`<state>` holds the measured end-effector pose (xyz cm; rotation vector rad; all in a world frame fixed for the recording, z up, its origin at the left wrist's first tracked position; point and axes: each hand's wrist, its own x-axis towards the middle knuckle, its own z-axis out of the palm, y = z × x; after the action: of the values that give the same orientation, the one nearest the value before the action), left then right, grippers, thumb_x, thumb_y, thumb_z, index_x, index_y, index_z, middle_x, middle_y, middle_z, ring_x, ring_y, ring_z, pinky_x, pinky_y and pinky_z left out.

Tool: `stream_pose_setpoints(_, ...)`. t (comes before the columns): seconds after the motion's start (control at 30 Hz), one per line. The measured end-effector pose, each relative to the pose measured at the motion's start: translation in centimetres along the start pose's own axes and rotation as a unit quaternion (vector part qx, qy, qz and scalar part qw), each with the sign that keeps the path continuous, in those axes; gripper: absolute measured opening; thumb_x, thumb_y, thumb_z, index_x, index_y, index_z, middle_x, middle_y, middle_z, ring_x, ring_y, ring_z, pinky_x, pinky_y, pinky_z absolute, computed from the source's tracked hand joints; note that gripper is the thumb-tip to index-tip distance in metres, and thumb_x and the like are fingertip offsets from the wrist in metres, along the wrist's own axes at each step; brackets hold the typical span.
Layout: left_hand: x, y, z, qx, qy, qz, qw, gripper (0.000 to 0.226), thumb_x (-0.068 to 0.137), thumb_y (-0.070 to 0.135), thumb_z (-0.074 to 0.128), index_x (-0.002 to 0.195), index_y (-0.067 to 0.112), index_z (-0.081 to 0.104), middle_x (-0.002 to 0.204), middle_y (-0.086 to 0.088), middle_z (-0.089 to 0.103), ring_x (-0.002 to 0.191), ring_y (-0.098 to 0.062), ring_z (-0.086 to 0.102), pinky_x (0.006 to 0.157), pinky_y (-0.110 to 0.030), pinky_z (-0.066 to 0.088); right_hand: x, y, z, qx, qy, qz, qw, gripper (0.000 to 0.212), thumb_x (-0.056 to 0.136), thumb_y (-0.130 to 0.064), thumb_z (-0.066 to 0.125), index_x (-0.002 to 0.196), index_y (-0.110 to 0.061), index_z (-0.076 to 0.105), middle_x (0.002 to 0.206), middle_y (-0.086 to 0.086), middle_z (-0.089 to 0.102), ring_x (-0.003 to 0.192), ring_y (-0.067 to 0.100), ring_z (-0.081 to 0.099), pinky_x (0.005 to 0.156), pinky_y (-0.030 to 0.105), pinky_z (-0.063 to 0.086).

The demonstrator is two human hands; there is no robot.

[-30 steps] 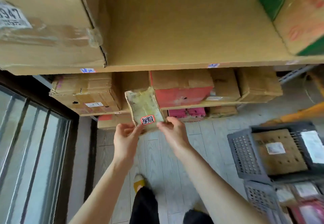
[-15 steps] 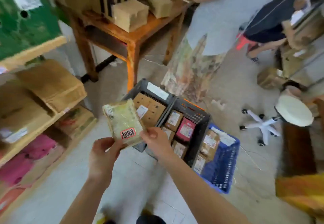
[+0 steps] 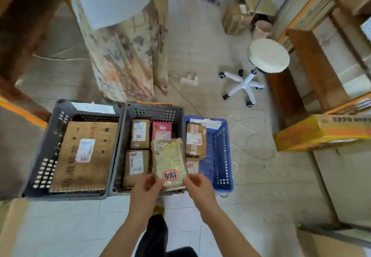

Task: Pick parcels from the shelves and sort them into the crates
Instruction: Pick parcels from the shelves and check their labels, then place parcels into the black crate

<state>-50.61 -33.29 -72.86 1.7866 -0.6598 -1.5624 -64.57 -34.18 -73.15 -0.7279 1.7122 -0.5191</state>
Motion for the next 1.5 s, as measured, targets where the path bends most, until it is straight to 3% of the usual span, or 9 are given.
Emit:
stream_pose_setpoints(0.2,8.3,-4.6,8.9,0.186,-0.069,-0.044,0.979,0.020,0.091,0.015,0.055,0.073,0.022,0.059,0.081,-0.008,0.069,0.083,-0.029,0.065,0.079,-0.041,0.050,8.7,5.5,-5.1,-0.025,0.057,0.081,0.995,0.003,0.087,-0.013,0.057,0.087,-0.012,0.059,0.082,0.000,0.058,0.071,0.010,0.050,0.059,0.015,0.037)
stream_pose_setpoints(0.43,20.5,-16.4,20.4,0.326,-0.100,-0.108,0.934,0.031,0.096,0.016,0.044,0.122,0.000,0.043,0.122,-0.019,0.056,0.108,-0.030,0.056,0.067,-0.025,0.036,25.3,18.9,-8.0,-0.078,0.074,0.147,0.983,0.037,0.084,-0.008,0.056,0.056,-0.015,0.033,0.059,0.001,0.033,0.054,0.013,0.027,0.051,0.027,0.022)
stream_pose_setpoints(0.57,27.1,-22.5,23.6,0.367,-0.105,-0.135,0.915,0.034,0.095,0.016,0.043,0.126,0.000,0.040,0.121,-0.014,0.056,0.081,-0.018,0.053,0.056,-0.024,0.035,33.6,25.5,-7.1,-0.079,0.056,0.162,0.982,0.041,0.086,-0.006,0.056,0.057,-0.017,0.027,0.062,0.005,0.028,0.057,0.015,0.023,0.051,0.030,0.019)
stream_pose_setpoints(0.67,31.0,-25.7,24.3,0.420,-0.116,-0.143,0.888,0.031,0.095,0.014,0.043,0.122,-0.002,0.042,0.128,-0.017,0.053,0.104,-0.027,0.055,0.078,-0.030,0.041,37.8,28.9,-5.8,-0.084,0.049,0.164,0.982,0.044,0.084,-0.004,0.055,0.053,-0.016,0.028,0.055,0.002,0.027,0.053,0.014,0.022,0.046,0.024,0.019)
stream_pose_setpoints(0.87,33.6,-27.8,24.2,0.423,-0.107,-0.180,0.882,0.034,0.095,0.019,0.044,0.122,-0.002,0.050,0.124,-0.017,0.058,0.112,-0.030,0.057,0.075,-0.027,0.040,40.3,31.9,-2.5,-0.078,0.036,0.194,0.977,0.011,0.085,-0.006,0.058,0.084,0.003,0.063,0.085,0.022,0.065,0.075,0.028,0.058,0.066,0.027,0.036)
stream_pose_setpoints(1.0,31.7,-25.4,23.5,0.390,-0.092,-0.203,0.894,0.035,0.097,0.023,0.043,0.119,-0.003,0.049,0.123,-0.018,0.058,0.110,-0.030,0.057,0.074,-0.029,0.041,39.0,29.5,-3.4,-0.092,0.021,0.179,0.979,0.017,0.087,-0.007,0.056,0.070,-0.010,0.056,0.072,0.012,0.056,0.073,0.021,0.048,0.066,0.029,0.034)
stream_pose_setpoints(1.17,24.6,-18.1,19.3,0.243,-0.075,-0.186,0.949,0.020,0.095,0.022,0.047,0.106,0.006,0.053,0.106,-0.013,0.060,0.089,-0.026,0.054,0.060,-0.025,0.035,33.2,20.3,-6.1,-0.138,0.004,0.129,0.982,0.012,0.091,-0.010,0.052,0.100,-0.007,0.060,0.097,0.010,0.061,0.086,0.023,0.056,0.079,0.031,0.040)
stream_pose_setpoints(1.3,17.8,-10.3,12.4,0.174,-0.010,-0.157,0.972,0.025,0.094,0.025,0.047,0.074,0.031,0.034,0.083,0.009,0.045,0.091,-0.016,0.044,0.079,-0.027,0.035,27.6,9.3,-4.6,-0.177,-0.035,0.055,0.982,0.023,0.092,-0.012,0.053,0.112,-0.003,0.061,0.103,0.015,0.065,0.086,0.027,0.058,0.075,0.033,0.049)
stream_pose_setpoints(1.5,7.5,-0.8,-2.2,0.032,0.138,-0.109,0.984,0.026,0.094,0.031,0.046,0.112,0.016,0.056,0.096,-0.002,0.059,0.082,-0.015,0.056,0.071,-0.023,0.043,16.1,-6.4,5.8,-0.188,-0.164,-0.089,0.964,0.014,0.087,-0.015,0.060,0.085,-0.002,0.064,0.073,0.006,0.060,0.078,0.025,0.056,0.073,0.034,0.041)
